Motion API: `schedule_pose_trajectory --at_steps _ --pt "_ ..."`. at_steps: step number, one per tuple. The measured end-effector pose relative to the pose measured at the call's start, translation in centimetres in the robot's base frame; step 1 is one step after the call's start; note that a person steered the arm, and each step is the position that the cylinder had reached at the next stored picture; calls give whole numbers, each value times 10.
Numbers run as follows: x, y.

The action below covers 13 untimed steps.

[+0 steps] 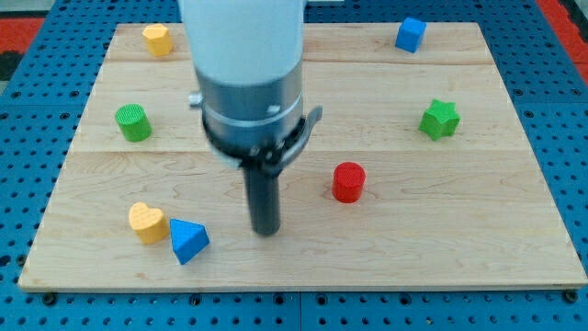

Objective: Move the blue triangle and the yellow heart away from each other

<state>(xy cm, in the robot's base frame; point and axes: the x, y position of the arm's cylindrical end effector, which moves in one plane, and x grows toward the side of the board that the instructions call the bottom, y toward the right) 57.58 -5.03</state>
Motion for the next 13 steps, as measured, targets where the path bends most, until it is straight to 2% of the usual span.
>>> schedule_pose_trajectory --at_steps 1,2,3,4,5,6,7,9,11,13 --pt "33 -61" --pt "29 -123" --pt "5 -145" --pt "-41 -114" --pt "-79 -51" --pt "-62 6" --pt "2 1" --pt "-13 -119" --pt "-18 -78" --pt "-28 -63"
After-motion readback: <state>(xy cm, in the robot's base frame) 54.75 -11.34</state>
